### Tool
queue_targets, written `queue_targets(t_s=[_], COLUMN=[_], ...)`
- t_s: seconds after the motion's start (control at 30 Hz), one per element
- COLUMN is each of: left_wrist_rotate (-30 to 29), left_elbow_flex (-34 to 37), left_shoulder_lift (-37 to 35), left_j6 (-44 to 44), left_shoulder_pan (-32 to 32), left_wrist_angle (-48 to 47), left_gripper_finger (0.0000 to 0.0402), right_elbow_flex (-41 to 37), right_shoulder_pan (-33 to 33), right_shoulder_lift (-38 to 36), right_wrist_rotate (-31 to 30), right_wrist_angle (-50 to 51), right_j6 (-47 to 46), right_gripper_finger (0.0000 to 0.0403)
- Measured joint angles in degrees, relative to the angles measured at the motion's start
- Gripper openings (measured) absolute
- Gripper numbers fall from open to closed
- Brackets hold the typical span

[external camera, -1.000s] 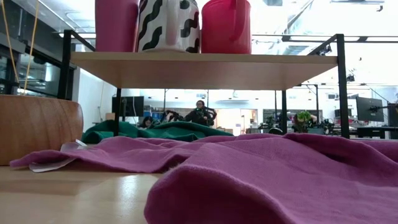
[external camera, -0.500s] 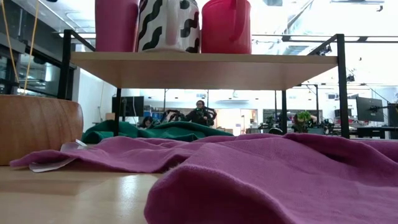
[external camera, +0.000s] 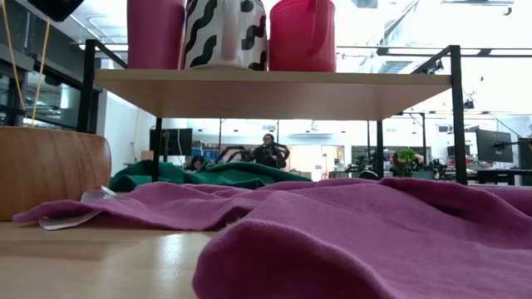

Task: Stack small to large cups/mugs on shelf
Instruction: Put the brown mug on the shelf

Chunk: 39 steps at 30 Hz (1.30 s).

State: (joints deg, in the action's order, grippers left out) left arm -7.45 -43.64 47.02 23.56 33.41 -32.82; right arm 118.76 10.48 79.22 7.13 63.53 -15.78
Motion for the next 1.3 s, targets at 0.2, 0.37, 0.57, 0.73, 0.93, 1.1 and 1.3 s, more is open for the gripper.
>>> queue_targets(t_s=[0.2, 0.37, 0.57, 0.73, 0.93, 1.1, 1.3], left_wrist_rotate=[2.55, 2.54, 2.76, 2.96, 4.44, 3.84, -0.56], left_elbow_flex=[0.00, -0.55, -2.46, -3.46, -3.83, -3.99, -5.30], left_shoulder_lift=[7.24, 12.26, 17.26, 20.90, 25.25, 27.67, 27.88], left_j6=[1.15, 1.15, 1.48, 3.48, 6.81, 9.62, 11.24], left_shoulder_pan=[0.00, -0.02, -0.01, -0.02, -0.01, 0.00, -0.02], left_wrist_angle=[1.59, 4.51, 4.45, 4.65, 4.35, 4.09, 1.52], left_gripper_finger=[0.0148, 0.0131, 0.0116, 0.0118, 0.0119, 0.0119, 0.0120], right_elbow_flex=[0.00, 0.00, 0.00, 0.00, 0.00, 0.00, 0.00], right_shoulder_pan=[0.00, 0.00, 0.00, -0.01, -0.02, -0.02, -0.02], right_shoulder_lift=[-1.83, -3.00, -4.10, -5.05, -6.30, -7.70, -9.66], right_wrist_rotate=[-0.04, -0.04, -0.08, -0.08, -0.08, -0.08, -0.08], right_wrist_angle=[0.91, 1.60, 4.19, 5.68, 7.60, 8.41, 8.52], right_j6=[0.83, 1.29, 1.91, 2.02, 2.35, 2.60, 2.84], right_gripper_finger=[0.0053, 0.0053, 0.0053, 0.0053, 0.0053, 0.0053, 0.0053])
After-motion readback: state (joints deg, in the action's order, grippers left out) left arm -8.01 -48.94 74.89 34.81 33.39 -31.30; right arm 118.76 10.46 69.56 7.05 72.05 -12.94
